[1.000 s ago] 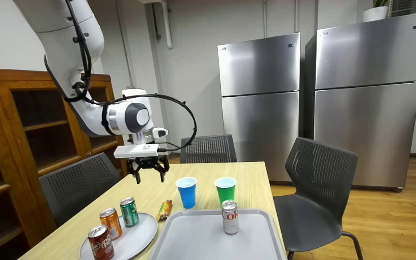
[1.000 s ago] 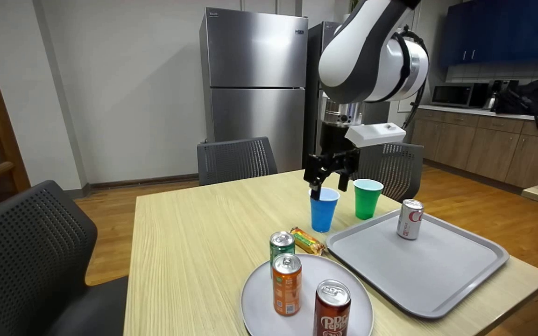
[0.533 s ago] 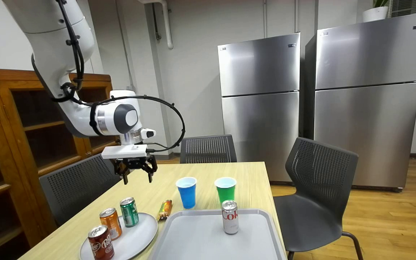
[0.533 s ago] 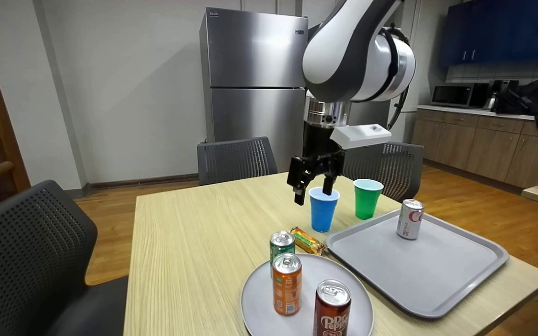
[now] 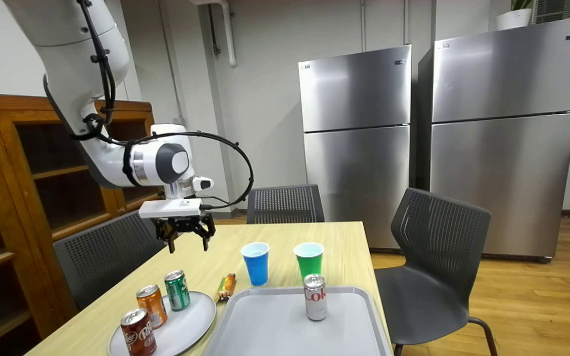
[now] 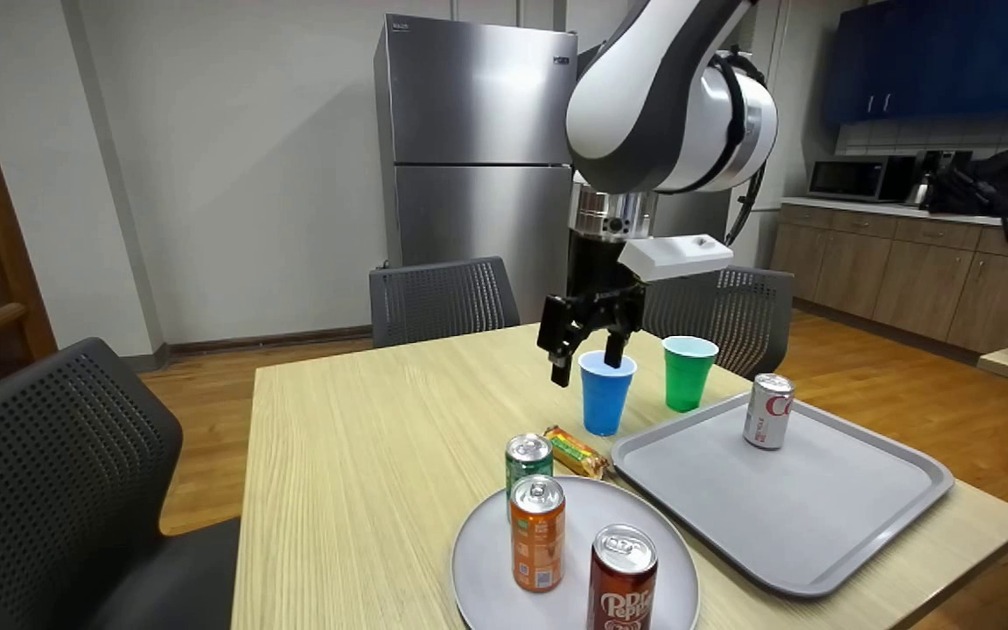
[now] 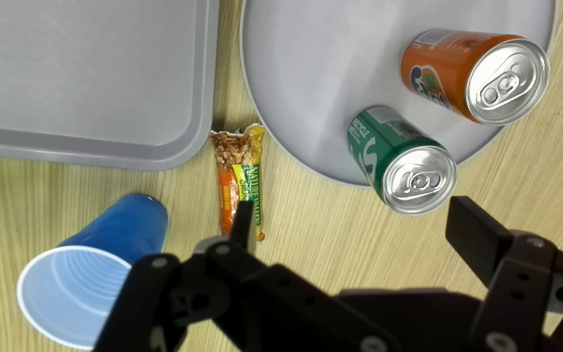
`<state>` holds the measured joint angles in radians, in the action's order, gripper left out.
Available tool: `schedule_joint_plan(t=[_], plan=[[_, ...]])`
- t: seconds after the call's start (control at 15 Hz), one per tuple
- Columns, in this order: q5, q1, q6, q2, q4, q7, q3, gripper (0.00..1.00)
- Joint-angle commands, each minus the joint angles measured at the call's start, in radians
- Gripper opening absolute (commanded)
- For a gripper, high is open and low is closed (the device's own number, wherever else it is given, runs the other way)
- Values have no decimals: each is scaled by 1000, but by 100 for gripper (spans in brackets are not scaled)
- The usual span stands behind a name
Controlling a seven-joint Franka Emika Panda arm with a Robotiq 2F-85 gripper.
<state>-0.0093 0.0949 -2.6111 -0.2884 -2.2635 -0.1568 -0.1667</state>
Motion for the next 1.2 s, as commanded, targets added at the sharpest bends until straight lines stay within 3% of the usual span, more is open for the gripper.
schedule_joint_plan(t=[0.0, 0.4, 0.8, 1.13], plan=[[29, 15, 20, 10, 4, 40, -5, 100], [-43, 106, 18, -7, 23, 254, 29, 100], [-197, 224, 16, -62, 77, 516, 96, 100], [-223, 274, 35, -147, 151, 612, 130, 100]])
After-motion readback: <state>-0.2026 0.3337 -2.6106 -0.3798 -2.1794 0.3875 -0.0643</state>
